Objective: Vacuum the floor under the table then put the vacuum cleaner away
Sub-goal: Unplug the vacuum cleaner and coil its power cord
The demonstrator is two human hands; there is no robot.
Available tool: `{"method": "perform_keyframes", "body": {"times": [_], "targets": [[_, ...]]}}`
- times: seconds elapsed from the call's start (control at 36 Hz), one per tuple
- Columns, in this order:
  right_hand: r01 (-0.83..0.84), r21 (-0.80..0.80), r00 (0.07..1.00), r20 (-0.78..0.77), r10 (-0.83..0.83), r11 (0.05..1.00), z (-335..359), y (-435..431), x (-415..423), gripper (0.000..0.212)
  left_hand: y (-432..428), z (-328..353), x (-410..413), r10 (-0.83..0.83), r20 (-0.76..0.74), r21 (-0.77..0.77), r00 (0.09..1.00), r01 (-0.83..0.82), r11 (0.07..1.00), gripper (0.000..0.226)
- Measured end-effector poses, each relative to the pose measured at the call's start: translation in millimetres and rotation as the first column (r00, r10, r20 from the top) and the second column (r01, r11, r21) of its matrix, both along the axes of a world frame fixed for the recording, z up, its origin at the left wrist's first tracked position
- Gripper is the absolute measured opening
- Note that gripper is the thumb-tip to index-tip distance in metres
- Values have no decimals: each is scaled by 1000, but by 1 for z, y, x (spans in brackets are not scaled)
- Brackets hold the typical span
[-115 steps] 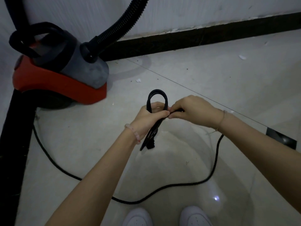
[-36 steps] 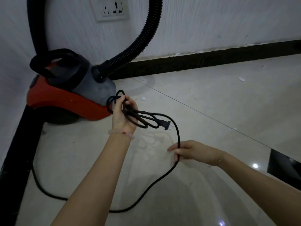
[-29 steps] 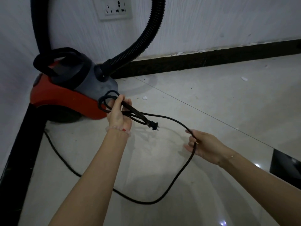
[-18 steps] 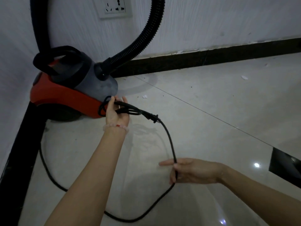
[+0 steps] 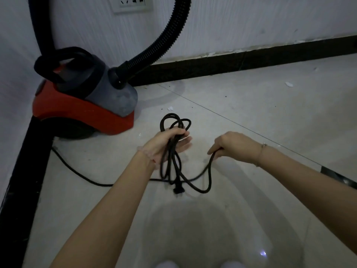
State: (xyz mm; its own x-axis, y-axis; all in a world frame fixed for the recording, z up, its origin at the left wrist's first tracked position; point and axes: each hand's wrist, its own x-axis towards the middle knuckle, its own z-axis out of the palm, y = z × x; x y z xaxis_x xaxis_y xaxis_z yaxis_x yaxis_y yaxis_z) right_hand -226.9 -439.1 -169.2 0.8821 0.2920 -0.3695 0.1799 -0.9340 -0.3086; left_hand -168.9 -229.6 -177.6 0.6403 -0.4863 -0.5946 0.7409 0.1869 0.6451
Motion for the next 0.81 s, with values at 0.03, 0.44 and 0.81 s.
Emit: {"method": "perform_keyframes", "body": {"times": [0.03, 0.44, 0.81], "targets": [[-29, -46, 998, 59, 31, 999, 3, 3, 1, 27, -5, 1, -6, -8, 43, -5, 999, 9, 1000, 9], [50, -16, 892, 451, -37, 999, 9, 4, 12, 38, -40, -10, -37, 2, 282, 128, 959, -40, 991, 35], [133, 344, 986, 47, -158, 930, -1, -6, 19, 27, 12, 1, -31, -263, 229, 6, 937, 268, 963, 27]]}}
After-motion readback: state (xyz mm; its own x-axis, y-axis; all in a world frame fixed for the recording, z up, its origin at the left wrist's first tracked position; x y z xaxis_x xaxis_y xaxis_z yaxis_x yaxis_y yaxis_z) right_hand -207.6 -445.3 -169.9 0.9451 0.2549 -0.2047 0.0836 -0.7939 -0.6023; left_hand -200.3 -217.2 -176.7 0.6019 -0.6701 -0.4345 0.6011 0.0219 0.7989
